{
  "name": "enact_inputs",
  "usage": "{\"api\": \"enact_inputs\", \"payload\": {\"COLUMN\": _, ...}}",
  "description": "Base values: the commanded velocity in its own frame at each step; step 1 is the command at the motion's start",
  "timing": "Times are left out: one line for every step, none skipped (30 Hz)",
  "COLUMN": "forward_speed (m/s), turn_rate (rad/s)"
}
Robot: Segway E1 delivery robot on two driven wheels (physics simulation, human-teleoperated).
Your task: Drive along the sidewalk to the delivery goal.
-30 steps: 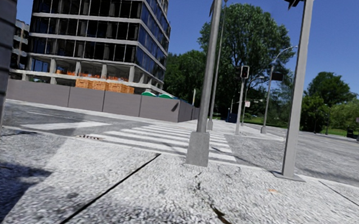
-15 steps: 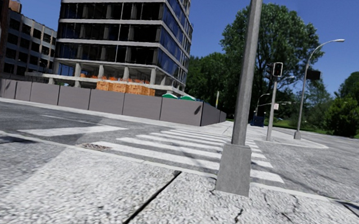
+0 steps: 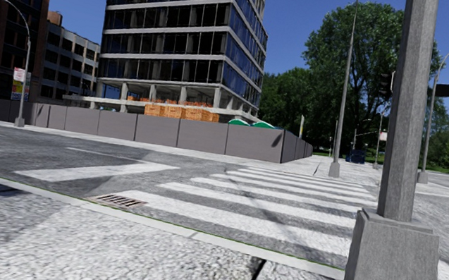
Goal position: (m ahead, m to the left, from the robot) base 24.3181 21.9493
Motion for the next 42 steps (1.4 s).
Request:
{"api": "enact_inputs", "payload": {"forward_speed": 2.00, "turn_rate": 0.00}}
{"api": "enact_inputs", "payload": {"forward_speed": 2.00, "turn_rate": 0.00}}
{"api": "enact_inputs", "payload": {"forward_speed": 2.00, "turn_rate": 0.00}}
{"api": "enact_inputs", "payload": {"forward_speed": 2.00, "turn_rate": 0.00}}
{"api": "enact_inputs", "payload": {"forward_speed": 2.00, "turn_rate": 0.00}}
{"api": "enact_inputs", "payload": {"forward_speed": 2.00, "turn_rate": 0.00}}
{"api": "enact_inputs", "payload": {"forward_speed": 2.00, "turn_rate": 0.00}}
{"api": "enact_inputs", "payload": {"forward_speed": 2.00, "turn_rate": 0.00}}
{"api": "enact_inputs", "payload": {"forward_speed": 2.00, "turn_rate": 0.00}}
{"api": "enact_inputs", "payload": {"forward_speed": 2.00, "turn_rate": -0.18}}
{"api": "enact_inputs", "payload": {"forward_speed": 2.00, "turn_rate": -0.27}}
{"api": "enact_inputs", "payload": {"forward_speed": 2.00, "turn_rate": -0.30}}
{"api": "enact_inputs", "payload": {"forward_speed": 2.00, "turn_rate": -0.30}}
{"api": "enact_inputs", "payload": {"forward_speed": 2.00, "turn_rate": -0.30}}
{"api": "enact_inputs", "payload": {"forward_speed": 2.00, "turn_rate": -0.31}}
{"api": "enact_inputs", "payload": {"forward_speed": 2.00, "turn_rate": -0.31}}
{"api": "enact_inputs", "payload": {"forward_speed": 1.97, "turn_rate": -0.31}}
{"api": "enact_inputs", "payload": {"forward_speed": 1.97, "turn_rate": -0.31}}
{"api": "enact_inputs", "payload": {"forward_speed": 1.90, "turn_rate": -0.31}}
{"api": "enact_inputs", "payload": {"forward_speed": 1.74, "turn_rate": -0.31}}
{"api": "enact_inputs", "payload": {"forward_speed": 1.59, "turn_rate": -0.32}}
{"api": "enact_inputs", "payload": {"forward_speed": 1.59, "turn_rate": -0.32}}
{"api": "enact_inputs", "payload": {"forward_speed": 1.54, "turn_rate": -0.33}}
{"api": "enact_inputs", "payload": {"forward_speed": 1.52, "turn_rate": -0.33}}
{"api": "enact_inputs", "payload": {"forward_speed": 1.51, "turn_rate": -0.33}}
{"api": "enact_inputs", "payload": {"forward_speed": 1.51, "turn_rate": -0.33}}
{"api": "enact_inputs", "payload": {"forward_speed": 1.51, "turn_rate": -0.33}}
{"api": "enact_inputs", "payload": {"forward_speed": 1.50, "turn_rate": -0.33}}
{"api": "enact_inputs", "payload": {"forward_speed": 1.50, "turn_rate": -0.33}}
{"api": "enact_inputs", "payload": {"forward_speed": 1.50, "turn_rate": -0.33}}
{"api": "enact_inputs", "payload": {"forward_speed": 1.50, "turn_rate": -0.33}}
{"api": "enact_inputs", "payload": {"forward_speed": 1.50, "turn_rate": -0.33}}
{"api": "enact_inputs", "payload": {"forward_speed": 1.50, "turn_rate": -0.33}}
{"api": "enact_inputs", "payload": {"forward_speed": 1.50, "turn_rate": -0.33}}
{"api": "enact_inputs", "payload": {"forward_speed": 1.50, "turn_rate": -0.33}}
{"api": "enact_inputs", "payload": {"forward_speed": 1.50, "turn_rate": -0.33}}
{"api": "enact_inputs", "payload": {"forward_speed": 1.50, "turn_rate": -0.33}}
{"api": "enact_inputs", "payload": {"forward_speed": 1.51, "turn_rate": -0.33}}
{"api": "enact_inputs", "payload": {"forward_speed": 1.53, "turn_rate": -0.33}}
{"api": "enact_inputs", "payload": {"forward_speed": 1.53, "turn_rate": -0.33}}
{"api": "enact_inputs", "payload": {"forward_speed": 1.57, "turn_rate": -0.33}}
{"api": "enact_inputs", "payload": {"forward_speed": 1.63, "turn_rate": -0.33}}
